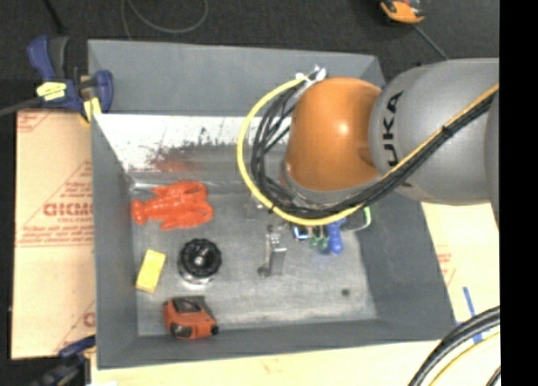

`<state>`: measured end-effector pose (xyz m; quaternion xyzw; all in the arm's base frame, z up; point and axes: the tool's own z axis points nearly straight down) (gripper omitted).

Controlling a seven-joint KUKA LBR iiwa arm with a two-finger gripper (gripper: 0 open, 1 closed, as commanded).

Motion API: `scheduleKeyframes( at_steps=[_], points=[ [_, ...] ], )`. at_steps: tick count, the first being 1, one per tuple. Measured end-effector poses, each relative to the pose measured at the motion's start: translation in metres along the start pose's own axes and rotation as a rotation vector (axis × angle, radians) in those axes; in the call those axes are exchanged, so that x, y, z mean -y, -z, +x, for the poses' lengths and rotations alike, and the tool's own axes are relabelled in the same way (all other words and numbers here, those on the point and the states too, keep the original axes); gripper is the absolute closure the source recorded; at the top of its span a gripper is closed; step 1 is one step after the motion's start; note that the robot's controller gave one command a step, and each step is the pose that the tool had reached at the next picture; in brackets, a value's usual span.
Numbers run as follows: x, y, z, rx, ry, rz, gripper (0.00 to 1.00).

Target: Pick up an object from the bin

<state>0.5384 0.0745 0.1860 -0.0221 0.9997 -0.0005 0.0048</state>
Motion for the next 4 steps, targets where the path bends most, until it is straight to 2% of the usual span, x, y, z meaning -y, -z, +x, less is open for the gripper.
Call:
scheduleKeyframes(
  at_steps=[1, 2, 3, 4],
  points=[
    [-0.027, -0.025, -0.011, -0.008, 0.127, -0.005, 0.0],
    [-0.051, -0.059, -0.013, -0.004, 0.221, 0.0, 0.0],
    [-0.068, -0.097, -0.009, -0.003, 0.411, -0.006, 0.0],
    [-0.085, -0.109, -0.027, 0.004, 0.822, -0.002, 1.0]
  ],
)
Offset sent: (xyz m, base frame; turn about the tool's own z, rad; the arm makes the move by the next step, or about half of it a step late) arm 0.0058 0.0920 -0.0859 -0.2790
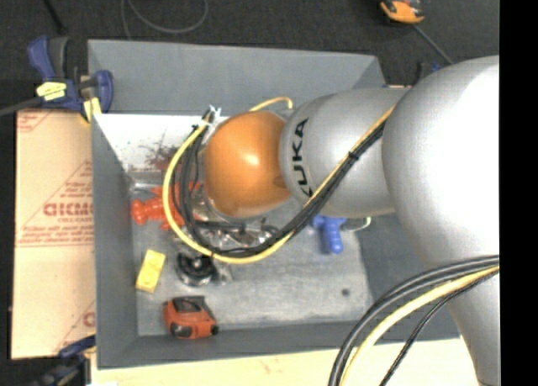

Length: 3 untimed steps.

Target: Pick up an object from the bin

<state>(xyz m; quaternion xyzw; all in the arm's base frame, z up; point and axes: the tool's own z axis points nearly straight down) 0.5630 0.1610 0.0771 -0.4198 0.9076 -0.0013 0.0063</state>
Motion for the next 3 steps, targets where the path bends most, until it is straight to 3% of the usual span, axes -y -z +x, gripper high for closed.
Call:
scheduleKeyframes(
  at_steps=[1, 2, 3],
  points=[
    [0.0, 0.0, 0.0, 0.0, -0.001, 0.0, 1.0],
    [-0.001, 0.046, -0.006, -0.012, -0.009, -0.008, 1.0],
    [0.003, 0.07, -0.013, -0.001, 0.004, -0.002, 1.0]
  ],
)
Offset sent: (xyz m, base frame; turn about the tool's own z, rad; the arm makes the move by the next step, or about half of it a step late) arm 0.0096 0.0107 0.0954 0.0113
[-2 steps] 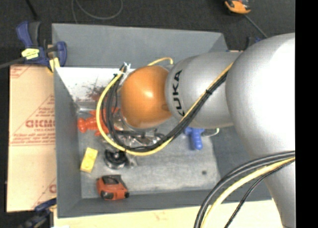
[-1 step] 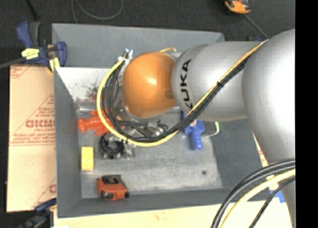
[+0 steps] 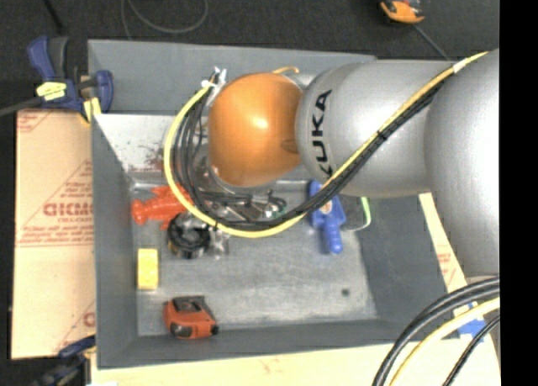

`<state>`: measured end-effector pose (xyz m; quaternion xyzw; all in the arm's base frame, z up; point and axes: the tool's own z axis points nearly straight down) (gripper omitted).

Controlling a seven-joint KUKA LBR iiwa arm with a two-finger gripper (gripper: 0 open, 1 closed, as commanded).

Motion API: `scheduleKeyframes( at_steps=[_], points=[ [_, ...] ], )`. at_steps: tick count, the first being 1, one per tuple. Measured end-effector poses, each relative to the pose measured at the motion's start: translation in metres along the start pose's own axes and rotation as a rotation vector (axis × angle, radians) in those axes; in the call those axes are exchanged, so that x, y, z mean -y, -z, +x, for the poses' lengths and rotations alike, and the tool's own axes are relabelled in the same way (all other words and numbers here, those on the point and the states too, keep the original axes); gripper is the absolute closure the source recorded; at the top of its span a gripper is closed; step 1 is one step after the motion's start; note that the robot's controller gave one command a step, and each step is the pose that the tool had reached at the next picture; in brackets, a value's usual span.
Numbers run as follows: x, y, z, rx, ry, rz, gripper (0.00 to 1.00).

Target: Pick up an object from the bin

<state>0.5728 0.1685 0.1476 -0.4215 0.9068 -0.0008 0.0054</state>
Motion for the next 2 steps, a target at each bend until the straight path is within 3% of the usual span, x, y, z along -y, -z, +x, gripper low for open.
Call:
scheduleKeyframes(
  at_steps=[1, 2],
  points=[
    [0.005, 0.022, 0.02, -0.016, 0.005, -0.012, 1.0],
    [0.042, 0.095, -0.008, -0.007, -0.065, -0.004, 1.0]
  ],
)
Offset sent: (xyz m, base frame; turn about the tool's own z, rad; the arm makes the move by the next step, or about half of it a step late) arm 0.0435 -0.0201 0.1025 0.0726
